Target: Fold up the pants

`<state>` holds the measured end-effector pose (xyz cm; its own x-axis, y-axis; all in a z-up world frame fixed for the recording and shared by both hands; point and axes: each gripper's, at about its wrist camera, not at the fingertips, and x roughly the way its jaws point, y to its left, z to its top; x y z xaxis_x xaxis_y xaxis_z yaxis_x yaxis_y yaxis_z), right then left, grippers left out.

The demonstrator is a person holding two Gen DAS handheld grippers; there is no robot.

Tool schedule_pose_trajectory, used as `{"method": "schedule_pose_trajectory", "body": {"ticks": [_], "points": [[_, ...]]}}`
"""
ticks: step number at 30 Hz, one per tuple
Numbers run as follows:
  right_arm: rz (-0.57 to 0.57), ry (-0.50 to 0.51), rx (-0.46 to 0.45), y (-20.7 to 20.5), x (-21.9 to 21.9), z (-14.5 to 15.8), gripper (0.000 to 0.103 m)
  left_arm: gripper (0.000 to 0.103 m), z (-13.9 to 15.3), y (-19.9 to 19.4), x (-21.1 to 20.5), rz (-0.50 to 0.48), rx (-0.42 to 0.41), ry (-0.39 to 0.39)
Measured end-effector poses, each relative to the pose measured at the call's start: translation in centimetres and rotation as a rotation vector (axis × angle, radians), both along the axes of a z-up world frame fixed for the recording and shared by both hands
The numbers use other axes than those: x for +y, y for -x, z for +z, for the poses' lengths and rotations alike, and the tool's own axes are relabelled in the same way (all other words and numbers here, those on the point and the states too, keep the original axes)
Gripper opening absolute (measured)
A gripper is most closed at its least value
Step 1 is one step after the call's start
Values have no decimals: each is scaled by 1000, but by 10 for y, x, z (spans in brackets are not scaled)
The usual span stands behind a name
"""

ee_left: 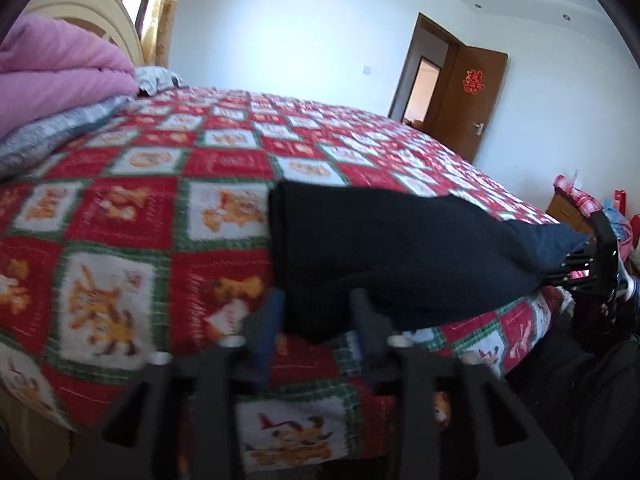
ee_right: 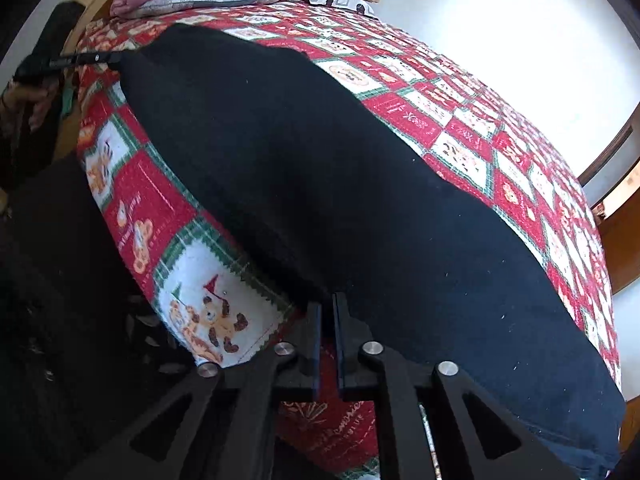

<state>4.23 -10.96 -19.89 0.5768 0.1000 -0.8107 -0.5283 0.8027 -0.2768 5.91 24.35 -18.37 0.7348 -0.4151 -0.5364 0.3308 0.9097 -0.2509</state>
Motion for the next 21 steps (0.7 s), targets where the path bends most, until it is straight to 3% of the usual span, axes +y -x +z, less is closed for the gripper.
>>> {"method": "schedule_pose_trajectory", "body": {"ticks": [3,6,9,12,16,21], "points": [[2,-38,19,-5,-6,14,20,59,10,6,15,39,-44,-21],[16,-148,43,-11,-13,36,20,66,22,12,31,108,-92,-34],[34,-271,63,-17,-16,56,21,73,37,14,30,126,-136,9],[45,-392,80,-36,-12,70,21,75,45,9,0,82,-161,-9],[-45,-453,105,-82,13,71,21,75,33,-11,-56,-34,-99,-10],[-129,-575,191,-147,35,62,21,75,6,-23,-103,-97,-69,-147]]}}
